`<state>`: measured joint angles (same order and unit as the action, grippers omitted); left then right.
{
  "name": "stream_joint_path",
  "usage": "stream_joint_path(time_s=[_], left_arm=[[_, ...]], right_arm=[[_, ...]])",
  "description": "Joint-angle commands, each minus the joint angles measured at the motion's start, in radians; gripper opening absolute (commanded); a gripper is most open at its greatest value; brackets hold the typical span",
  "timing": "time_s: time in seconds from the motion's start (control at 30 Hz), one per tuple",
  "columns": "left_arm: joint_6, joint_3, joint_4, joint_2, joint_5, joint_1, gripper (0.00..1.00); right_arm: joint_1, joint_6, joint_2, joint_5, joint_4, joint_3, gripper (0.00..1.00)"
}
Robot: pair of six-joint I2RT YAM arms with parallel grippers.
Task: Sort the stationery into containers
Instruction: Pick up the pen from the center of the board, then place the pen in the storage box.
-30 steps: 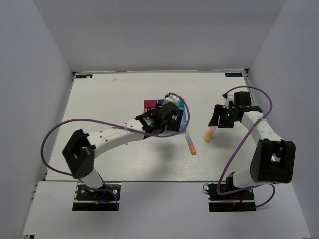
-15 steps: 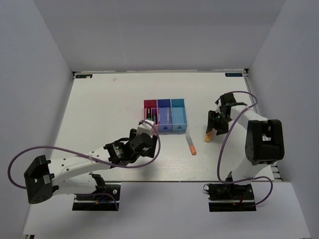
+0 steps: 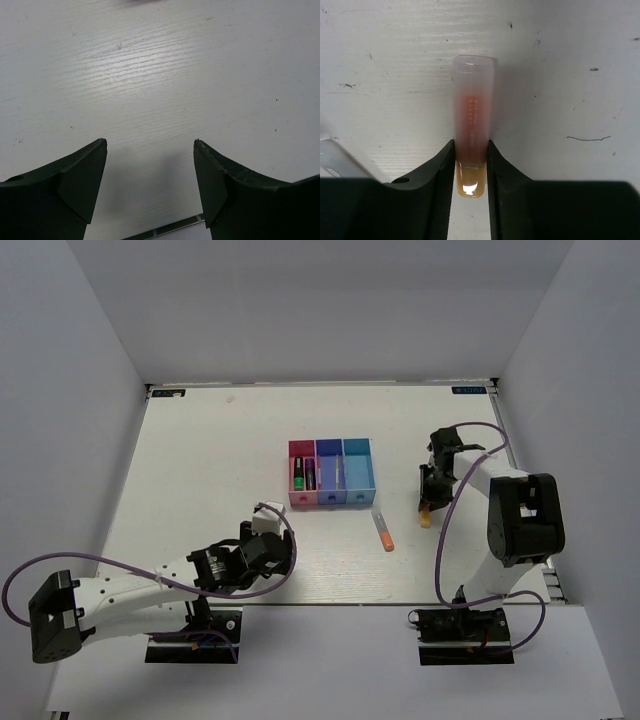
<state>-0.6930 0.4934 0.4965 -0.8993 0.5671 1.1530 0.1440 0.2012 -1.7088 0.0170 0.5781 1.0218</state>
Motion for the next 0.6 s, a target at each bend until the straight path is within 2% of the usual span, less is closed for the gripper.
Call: stream_joint_path(time_s=[0.0,0.13,0.33,0.47,0.57], left_arm=[[-0.033,-0.010,0.011,0.025,0.037,0.017,0.80],[-0.042,-0.012,0.016,0.023,0.031,0.027,0.80],[-0.046,0.005,0.010,-0.013,0.019,0.031,0.80],[-0.056,0.017,0.002,-0.042,0.019,0.040,0.80],[-0.065,0.034,0.005,-0.073,0.020,0.045,0.80]], right_arm=[[-0.004,-0.005,-0.025,-0.043,0.022,0.027,0.06],[0.000,-0.101,0.063,-0.233,0.031,0.072,0.00],[0.025,-0.224,0.179,-0.349,0.025,0.187,0.00],[0.057,-0.256,0.169,-0.488,0.032,0.253,0.00],[0.097,-0.250,0.098,-0.512,0.002,0.310,0.00]])
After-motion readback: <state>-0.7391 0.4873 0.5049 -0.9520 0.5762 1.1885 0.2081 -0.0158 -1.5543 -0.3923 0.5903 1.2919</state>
